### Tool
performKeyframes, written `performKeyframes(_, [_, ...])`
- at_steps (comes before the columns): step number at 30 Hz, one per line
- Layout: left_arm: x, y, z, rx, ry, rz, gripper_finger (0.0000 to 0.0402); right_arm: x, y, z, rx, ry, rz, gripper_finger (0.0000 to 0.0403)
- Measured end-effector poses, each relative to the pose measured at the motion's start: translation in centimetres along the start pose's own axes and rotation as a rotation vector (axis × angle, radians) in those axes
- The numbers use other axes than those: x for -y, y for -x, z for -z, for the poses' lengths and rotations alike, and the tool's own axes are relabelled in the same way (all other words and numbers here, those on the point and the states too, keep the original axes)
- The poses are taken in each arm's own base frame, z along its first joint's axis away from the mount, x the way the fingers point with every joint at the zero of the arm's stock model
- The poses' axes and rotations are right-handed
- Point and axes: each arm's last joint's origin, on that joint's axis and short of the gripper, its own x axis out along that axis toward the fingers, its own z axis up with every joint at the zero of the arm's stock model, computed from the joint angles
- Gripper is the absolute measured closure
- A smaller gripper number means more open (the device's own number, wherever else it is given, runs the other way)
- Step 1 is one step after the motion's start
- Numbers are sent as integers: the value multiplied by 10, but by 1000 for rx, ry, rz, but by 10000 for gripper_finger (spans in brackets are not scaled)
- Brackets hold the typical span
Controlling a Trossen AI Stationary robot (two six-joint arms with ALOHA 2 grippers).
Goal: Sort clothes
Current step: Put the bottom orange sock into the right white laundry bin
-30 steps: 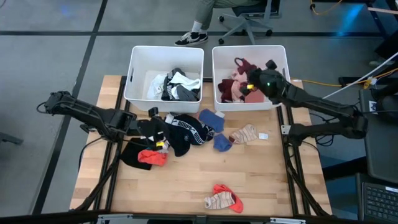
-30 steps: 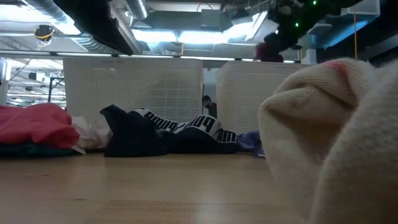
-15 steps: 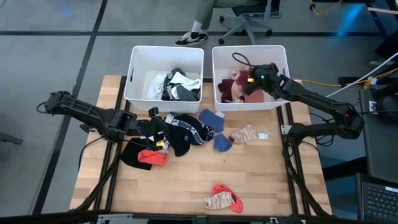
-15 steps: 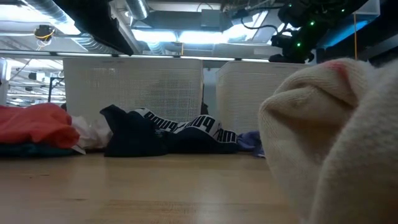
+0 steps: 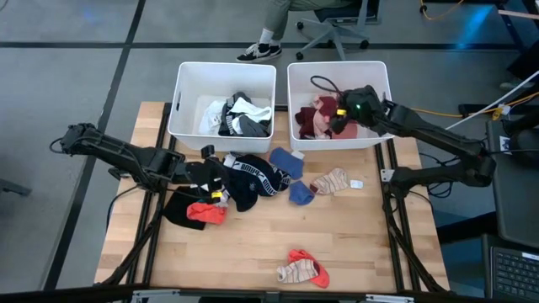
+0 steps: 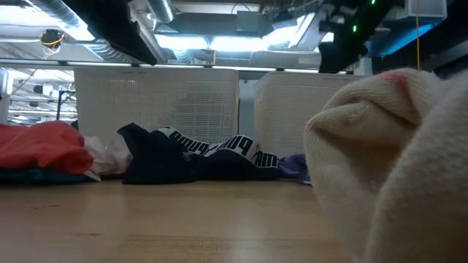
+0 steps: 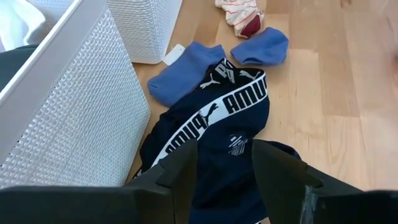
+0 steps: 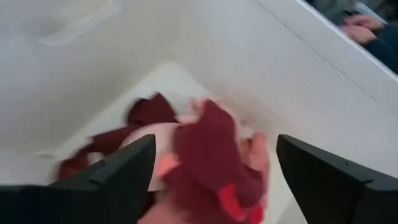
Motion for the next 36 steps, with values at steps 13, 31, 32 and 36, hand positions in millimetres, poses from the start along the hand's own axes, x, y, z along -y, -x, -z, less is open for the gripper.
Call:
performKeyframes(13, [0, 0, 0, -1, 21, 1, 256, -60, 73, 3, -64, 83, -377, 68])
performKeyframes(31, [0, 0, 0, 0, 21, 1, 256, -129, 106, 76, -176, 229, -599, 68])
performKeyframes(32, [0, 0, 0, 0, 21, 1, 256, -133, 103, 82, -184, 220, -609, 68])
performKeyframes(36, [0, 0, 0, 0, 21, 1, 256, -148, 91, 101, -187, 193, -701, 68])
